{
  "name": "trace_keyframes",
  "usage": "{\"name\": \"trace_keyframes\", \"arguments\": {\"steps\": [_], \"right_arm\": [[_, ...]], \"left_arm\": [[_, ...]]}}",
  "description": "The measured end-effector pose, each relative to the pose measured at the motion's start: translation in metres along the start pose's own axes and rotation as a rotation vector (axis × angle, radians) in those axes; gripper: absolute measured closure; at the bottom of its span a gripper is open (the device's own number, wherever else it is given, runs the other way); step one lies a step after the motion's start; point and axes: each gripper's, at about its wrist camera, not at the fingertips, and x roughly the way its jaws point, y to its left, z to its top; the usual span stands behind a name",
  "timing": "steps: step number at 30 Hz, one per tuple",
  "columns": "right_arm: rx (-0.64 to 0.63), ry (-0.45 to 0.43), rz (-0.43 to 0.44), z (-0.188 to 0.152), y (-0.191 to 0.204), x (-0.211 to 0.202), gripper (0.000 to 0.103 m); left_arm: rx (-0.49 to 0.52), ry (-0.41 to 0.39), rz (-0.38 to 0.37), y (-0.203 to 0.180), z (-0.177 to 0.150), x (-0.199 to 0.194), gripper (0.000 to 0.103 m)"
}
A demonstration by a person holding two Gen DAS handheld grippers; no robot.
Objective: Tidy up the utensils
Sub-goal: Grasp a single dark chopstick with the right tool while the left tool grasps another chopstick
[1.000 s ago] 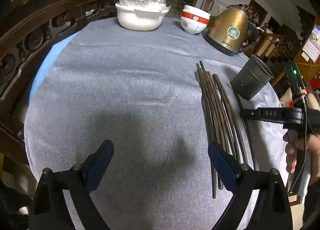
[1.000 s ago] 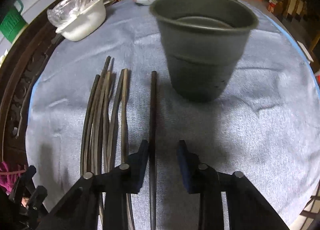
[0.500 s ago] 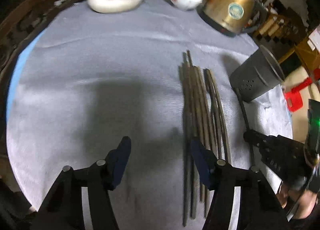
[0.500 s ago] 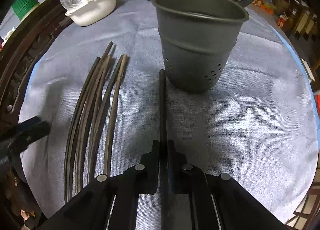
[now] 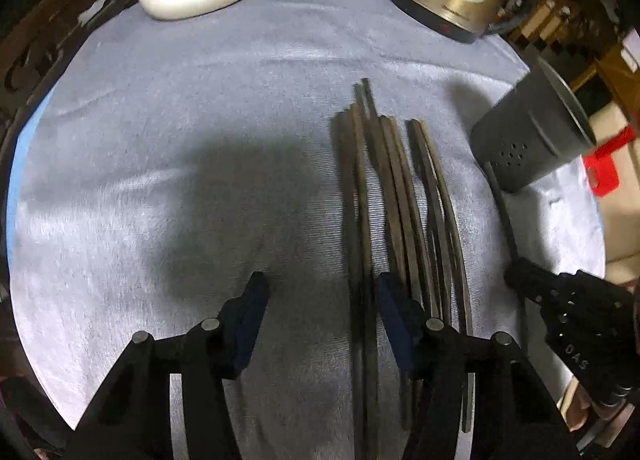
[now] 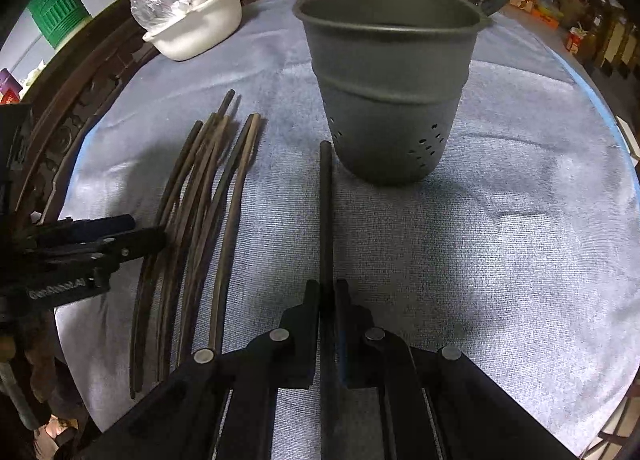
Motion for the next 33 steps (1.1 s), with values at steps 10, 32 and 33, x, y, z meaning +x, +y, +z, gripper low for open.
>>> {"name": "trace_keyframes", "arguments": {"steps": [10, 32, 33], "right_arm": [[0.001, 0.001, -0.015, -0.001, 0.004, 0.000, 0.093], [-0.047, 0.075, -0.013, 0.002, 0.015, 0.005, 0.094], [-0.041, 0.075, 0.000, 0.000, 0.015, 0.005, 0.094]], "left_arm": [[0.002, -0.010, -0.003, 0.015, -0.008, -0.005, 0.045], [0.034, 0.064, 0.013, 0.053, -0.028, -0.018, 0.097], [0.015, 0.061, -0.007, 0.059, -0.032, -0.020, 0.097]]}}
